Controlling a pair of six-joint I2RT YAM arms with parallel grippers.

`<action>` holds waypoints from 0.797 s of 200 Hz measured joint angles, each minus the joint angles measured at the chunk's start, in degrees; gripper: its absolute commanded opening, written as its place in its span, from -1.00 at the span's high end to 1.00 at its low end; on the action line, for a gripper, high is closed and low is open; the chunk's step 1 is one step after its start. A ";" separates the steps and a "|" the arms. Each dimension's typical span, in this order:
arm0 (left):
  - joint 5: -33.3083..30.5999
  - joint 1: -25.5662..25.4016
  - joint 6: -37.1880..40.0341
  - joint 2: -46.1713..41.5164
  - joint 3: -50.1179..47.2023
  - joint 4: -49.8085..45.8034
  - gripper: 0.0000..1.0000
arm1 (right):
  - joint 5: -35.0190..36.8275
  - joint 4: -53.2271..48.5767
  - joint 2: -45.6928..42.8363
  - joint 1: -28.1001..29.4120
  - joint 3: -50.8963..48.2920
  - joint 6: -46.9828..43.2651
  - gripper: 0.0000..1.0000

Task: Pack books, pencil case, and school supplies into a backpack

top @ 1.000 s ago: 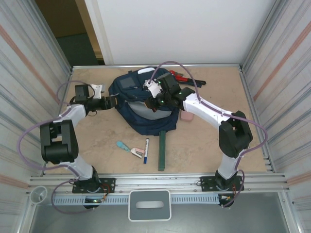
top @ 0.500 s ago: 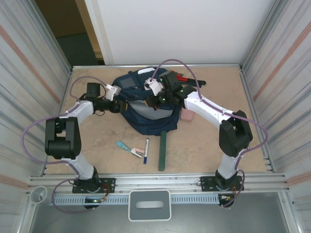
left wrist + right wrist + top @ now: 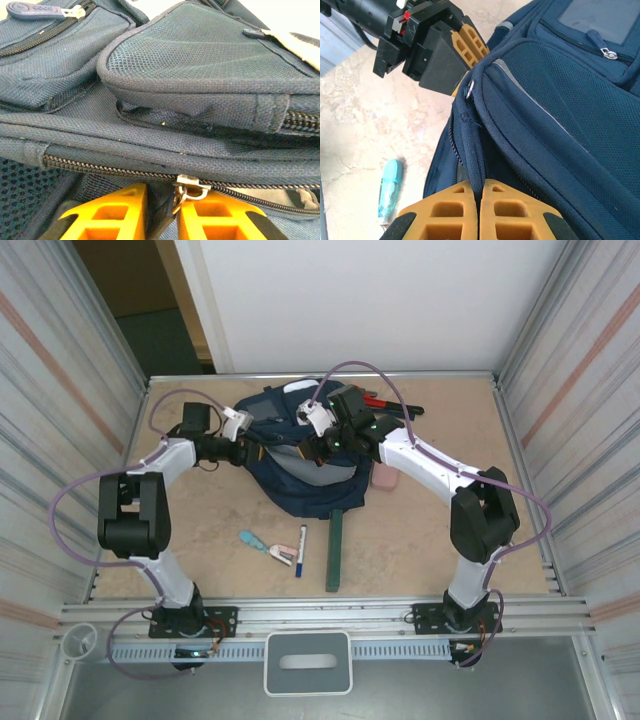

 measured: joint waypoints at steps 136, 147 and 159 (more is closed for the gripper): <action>-13.38 6.45 -12.72 1.95 2.82 -0.57 -0.12 | 0.11 -0.44 0.26 -0.31 1.42 -0.22 1.00; -14.36 7.23 -12.90 -2.64 -1.55 1.75 -0.22 | 0.83 -1.79 1.14 -0.28 4.24 -0.13 1.00; -14.10 7.30 -12.17 -9.31 -6.78 5.66 -0.31 | 1.57 -3.32 2.60 -0.24 7.98 0.02 1.00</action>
